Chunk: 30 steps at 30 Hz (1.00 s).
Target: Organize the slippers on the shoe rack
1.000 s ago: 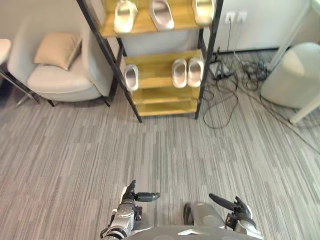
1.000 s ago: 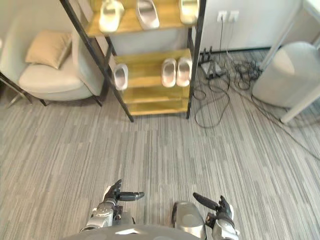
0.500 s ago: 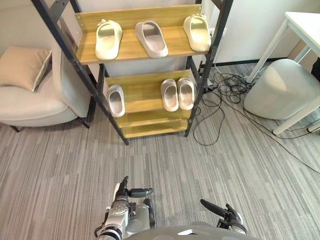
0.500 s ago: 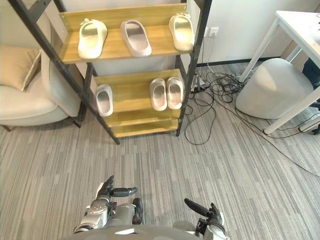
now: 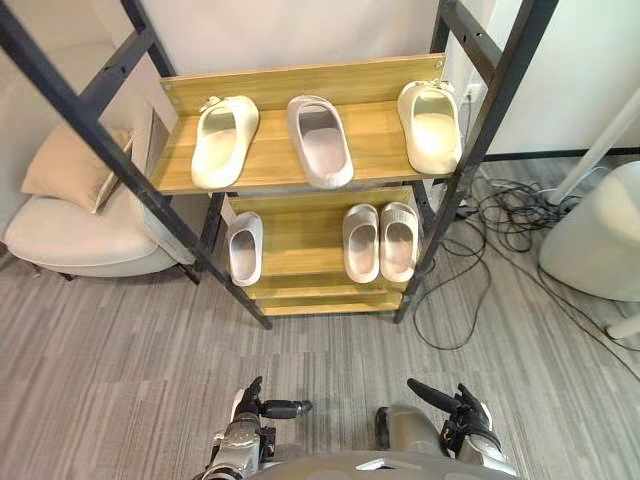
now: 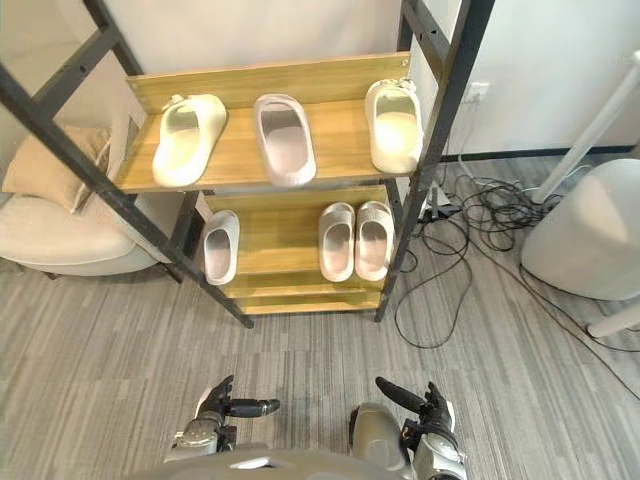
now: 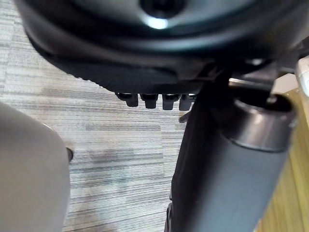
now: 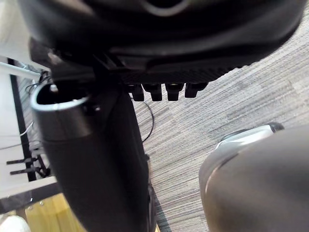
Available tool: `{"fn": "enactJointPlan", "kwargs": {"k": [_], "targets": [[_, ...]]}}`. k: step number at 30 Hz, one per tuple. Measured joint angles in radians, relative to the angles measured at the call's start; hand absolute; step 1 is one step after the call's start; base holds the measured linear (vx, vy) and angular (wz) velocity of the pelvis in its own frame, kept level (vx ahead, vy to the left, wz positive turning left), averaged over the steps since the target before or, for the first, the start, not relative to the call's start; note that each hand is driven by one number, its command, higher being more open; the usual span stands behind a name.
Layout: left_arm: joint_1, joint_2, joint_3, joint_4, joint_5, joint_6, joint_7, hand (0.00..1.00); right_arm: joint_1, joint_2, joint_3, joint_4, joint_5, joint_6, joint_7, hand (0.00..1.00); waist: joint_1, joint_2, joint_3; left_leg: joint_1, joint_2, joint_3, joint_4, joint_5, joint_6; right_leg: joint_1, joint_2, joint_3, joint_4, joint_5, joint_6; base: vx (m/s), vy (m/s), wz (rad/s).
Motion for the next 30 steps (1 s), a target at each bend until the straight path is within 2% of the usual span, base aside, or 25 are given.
{"fn": "enactJointPlan", "kwargs": {"k": [2, 3, 4, 5, 6, 7, 8, 9, 10, 11, 12, 15, 17, 20, 25, 29, 30], "targets": [[-0.009, -0.010, 0.013, -0.016, 0.007, -0.001, -0.004, 1.00, 0.004, 0.007, 0.002, -0.002, 0.006, 0.000, 0.001, 1.00, -0.006, -0.019, 0.011, -0.043, 0.014, 0.002, 0.119, 0.003, -0.006, 0.049, -0.013, -0.039, -0.024, -0.019, -0.001, 0.15, -0.179, 0.83], [-0.019, -0.025, 0.027, -0.028, 0.012, 0.000, -0.008, 1.00, 0.015, 0.013, 0.005, -0.011, 0.017, 0.000, 0.001, 1.00, -0.004, -0.027, 0.015, -0.123, 0.044, 0.013, 0.288, 0.008, -0.014, 0.084, -0.017, -0.074, -0.043, -0.035, -0.006, 0.14, -0.183, 0.73], [-0.018, -0.033, 0.029, -0.039, 0.013, 0.001, -0.009, 1.00, 0.018, 0.015, 0.006, -0.016, 0.018, 0.000, 0.001, 1.00, -0.003, -0.026, 0.014, -0.158, 0.063, 0.029, 0.360, 0.018, -0.024, 0.095, -0.013, -0.085, -0.047, -0.041, -0.009, 0.13, -0.157, 0.64], [-0.015, -0.045, 0.027, -0.055, 0.013, 0.000, -0.011, 1.00, 0.022, 0.018, 0.019, -0.022, 0.028, 0.000, 0.001, 1.00, -0.001, -0.029, 0.017, -0.216, 0.104, 0.072, 0.475, 0.042, -0.013, 0.118, -0.009, -0.098, -0.054, -0.053, -0.015, 0.11, -0.085, 0.25], [-0.016, -0.052, 0.026, -0.057, 0.013, 0.001, -0.015, 1.00, 0.022, 0.022, 0.024, -0.023, 0.034, 0.000, 0.001, 1.00, 0.000, -0.026, 0.018, -0.236, 0.138, 0.121, 0.543, 0.026, 0.003, 0.142, -0.005, -0.099, -0.066, -0.058, -0.019, 0.14, -0.003, 0.10], [-0.016, -0.056, 0.025, -0.057, 0.013, 0.001, -0.015, 1.00, 0.022, 0.025, 0.023, -0.025, 0.035, 0.000, 0.001, 1.00, 0.000, -0.026, 0.017, -0.239, 0.150, 0.145, 0.546, 0.010, 0.007, 0.157, -0.004, -0.097, -0.077, -0.058, -0.019, 0.17, 0.059, -0.08], [-0.016, -0.056, 0.015, -0.056, 0.013, 0.002, -0.017, 1.00, 0.023, 0.028, 0.022, -0.025, 0.035, 0.001, 0.000, 1.00, 0.001, -0.027, 0.017, -0.245, 0.147, 0.166, 0.495, -0.025, 0.005, 0.182, -0.008, -0.086, -0.099, -0.054, -0.013, 0.12, 0.072, -0.12], [-0.016, -0.056, 0.013, -0.056, 0.013, 0.001, -0.017, 1.00, 0.024, 0.028, 0.022, -0.025, 0.035, 0.001, 0.000, 1.00, 0.002, -0.027, 0.017, -0.245, 0.145, 0.166, 0.482, -0.031, 0.005, 0.186, -0.009, -0.083, -0.103, -0.053, -0.012, 0.12, 0.149, -0.28], [-0.018, -0.055, 0.008, -0.059, 0.013, 0.001, -0.016, 1.00, 0.026, 0.028, 0.021, -0.020, 0.034, 0.001, -0.003, 1.00, 0.011, -0.030, 0.017, -0.246, 0.110, 0.150, 0.358, -0.042, 0.005, 0.198, -0.021, -0.064, -0.117, -0.046, 0.000, 0.10, 0.144, -0.34], [-0.017, -0.055, 0.002, -0.059, 0.013, 0.000, -0.016, 1.00, 0.027, 0.027, 0.020, -0.019, 0.034, 0.002, -0.005, 1.00, 0.013, -0.028, 0.015, -0.242, 0.076, 0.128, 0.252, -0.021, 0.002, 0.196, -0.025, -0.048, -0.116, -0.044, 0.010, 0.19, 0.254, -0.55], [-0.016, -0.048, -0.023, -0.049, 0.011, -0.001, -0.016, 1.00, 0.022, 0.009, 0.018, -0.009, 0.033, 0.002, -0.007, 1.00, 0.017, -0.008, 0.004, -0.225, 0.048, 0.092, 0.127, 0.043, -0.014, 0.186, -0.012, -0.012, -0.115, -0.052, 0.043, 0.16, 0.183, -0.37], [-0.019, -0.020, -0.052, -0.039, 0.012, 0.002, -0.015, 1.00, 0.020, 0.030, 0.004, -0.001, 0.033, 0.005, -0.010, 1.00, 0.013, -0.036, 0.000, -0.196, 0.016, 0.117, 0.080, 0.053, 0.001, 0.196, -0.028, 0.048, -0.162, -0.035, 0.070, 0.13, 0.151, -0.22], [-0.019, -0.003, -0.057, -0.032, 0.013, 0.002, -0.016, 1.00, 0.022, 0.033, 0.003, 0.002, 0.031, 0.006, -0.009, 1.00, 0.015, -0.043, -0.004, -0.176, 0.005, 0.135, 0.053, 0.055, 0.006, 0.207, -0.035, 0.061, -0.189, -0.025, 0.079, 0.10, 0.121, -0.18], [-0.015, 0.023, -0.081, -0.006, 0.015, 0.002, -0.017, 1.00, 0.018, 0.030, 0.005, 0.025, 0.027, 0.005, -0.009, 1.00, 0.012, -0.043, -0.014, -0.117, -0.016, 0.140, -0.049, 0.089, 0.011, 0.251, -0.038, 0.062, -0.260, 0.002, 0.082, 0.08, 0.042, -0.04], [-0.016, 0.043, -0.136, 0.002, 0.019, 0.002, -0.018, 1.00, -0.002, 0.005, 0.071, 0.058, -0.012, 0.004, -0.006, 1.00, 0.012, -0.040, -0.020, -0.094, -0.023, 0.125, -0.149, 0.146, 0.013, 0.266, -0.025, 0.058, -0.323, 0.041, 0.072, 0.04, -0.017, 0.11], [-0.018, 0.056, -0.180, 0.008, 0.043, 0.000, -0.030, 1.00, -0.020, -0.011, 0.166, 0.070, -0.089, 0.005, 0.008, 1.00, 0.012, -0.047, -0.022, -0.071, -0.028, 0.085, -0.188, 0.165, 0.015, 0.303, -0.021, 0.033, -0.358, 0.050, 0.069, 0.00, -0.024, 0.20], [-0.017, 0.059, -0.189, 0.008, 0.061, -0.002, -0.033, 1.00, -0.028, -0.020, 0.241, 0.069, -0.142, 0.003, 0.017, 1.00, 0.014, -0.051, -0.027, -0.070, -0.029, 0.074, -0.194, 0.170, 0.013, 0.317, -0.020, 0.024, -0.373, 0.056, 0.069, -0.01, -0.012, 0.22]]}}
